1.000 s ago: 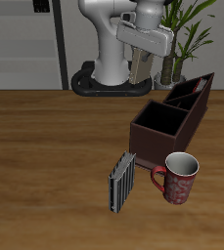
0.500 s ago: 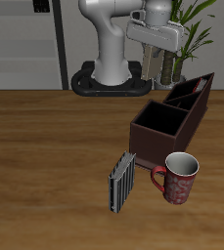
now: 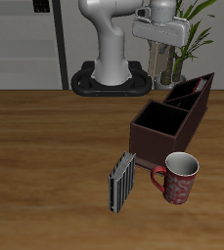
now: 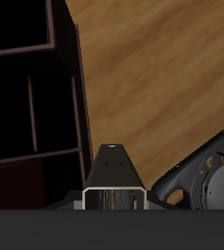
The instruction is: Place the red book into the left desk caddy's left compartment and place the yellow book into the left desk caddy's left compartment
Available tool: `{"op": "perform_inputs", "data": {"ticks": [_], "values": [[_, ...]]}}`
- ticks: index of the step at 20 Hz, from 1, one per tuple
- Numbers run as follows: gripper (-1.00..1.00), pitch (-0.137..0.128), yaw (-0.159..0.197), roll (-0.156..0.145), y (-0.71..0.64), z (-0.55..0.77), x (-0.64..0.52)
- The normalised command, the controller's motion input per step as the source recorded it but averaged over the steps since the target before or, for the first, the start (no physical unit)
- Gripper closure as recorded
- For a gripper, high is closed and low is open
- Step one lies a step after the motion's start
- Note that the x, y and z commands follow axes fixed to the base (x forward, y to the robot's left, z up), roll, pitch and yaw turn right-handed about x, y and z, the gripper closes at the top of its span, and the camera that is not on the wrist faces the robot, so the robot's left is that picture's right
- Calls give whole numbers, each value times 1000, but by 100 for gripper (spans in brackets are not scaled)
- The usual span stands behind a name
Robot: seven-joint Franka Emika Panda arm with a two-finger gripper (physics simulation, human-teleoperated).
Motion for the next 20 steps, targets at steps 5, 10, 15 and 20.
{"op": "perform_inputs", "data": {"ticks": [5, 10, 15, 20], "values": [[100, -4, 31, 38, 273, 6, -6], [100, 16, -30, -4, 202, 42, 26], [100, 0, -7, 42, 394, 47, -213], [100, 6, 20, 22, 153, -35, 49]]}}
